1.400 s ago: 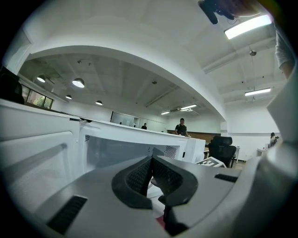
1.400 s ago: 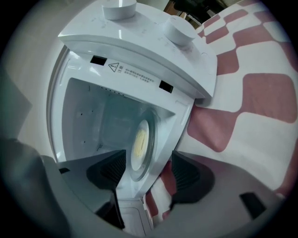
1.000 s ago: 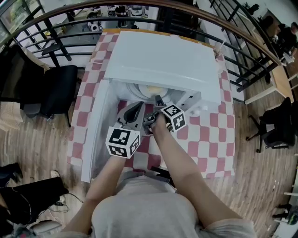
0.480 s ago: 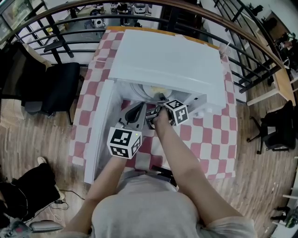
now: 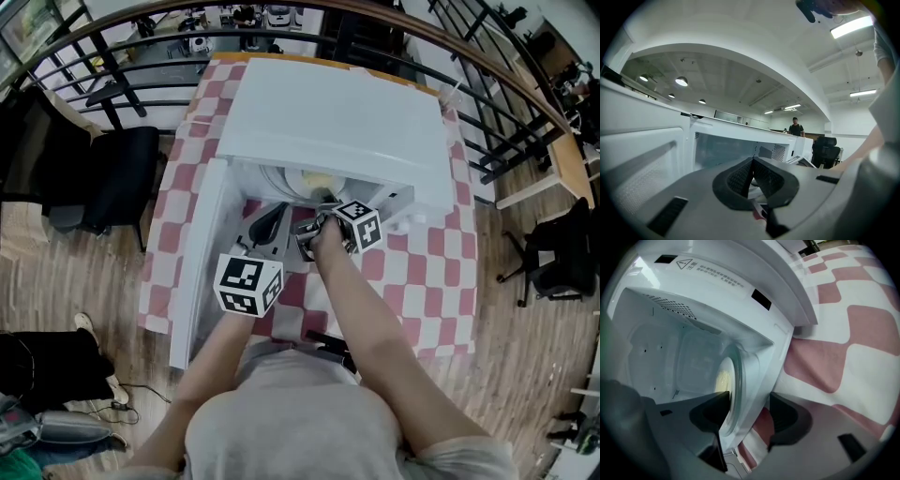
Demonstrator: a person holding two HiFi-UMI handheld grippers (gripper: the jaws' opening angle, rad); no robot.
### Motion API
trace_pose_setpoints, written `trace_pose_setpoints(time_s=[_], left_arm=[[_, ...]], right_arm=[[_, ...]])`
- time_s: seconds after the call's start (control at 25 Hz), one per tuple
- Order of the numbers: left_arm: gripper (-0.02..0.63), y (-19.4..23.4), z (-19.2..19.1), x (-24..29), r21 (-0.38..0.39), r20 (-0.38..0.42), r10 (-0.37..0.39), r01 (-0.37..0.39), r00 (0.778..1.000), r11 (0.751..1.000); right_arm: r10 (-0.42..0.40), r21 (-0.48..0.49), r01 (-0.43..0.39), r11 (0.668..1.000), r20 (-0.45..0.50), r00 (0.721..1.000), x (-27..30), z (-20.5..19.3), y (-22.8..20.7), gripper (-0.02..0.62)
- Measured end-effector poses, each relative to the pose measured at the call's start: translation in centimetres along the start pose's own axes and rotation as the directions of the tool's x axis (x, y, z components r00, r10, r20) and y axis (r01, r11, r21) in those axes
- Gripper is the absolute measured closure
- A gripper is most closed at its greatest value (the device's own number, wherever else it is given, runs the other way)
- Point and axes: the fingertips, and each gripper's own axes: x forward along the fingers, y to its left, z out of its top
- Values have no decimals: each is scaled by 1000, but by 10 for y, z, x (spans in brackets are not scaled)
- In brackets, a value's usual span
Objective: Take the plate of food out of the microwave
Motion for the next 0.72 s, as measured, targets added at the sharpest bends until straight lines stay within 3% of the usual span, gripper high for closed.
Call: trace_pose_setpoints(time_s=[0.72], left_arm=[[603,-11,2,-1,13,7,-12,12,1000,1000]], right_arm=[[51,0,-51,999,-23,998,-16,1,3,420]])
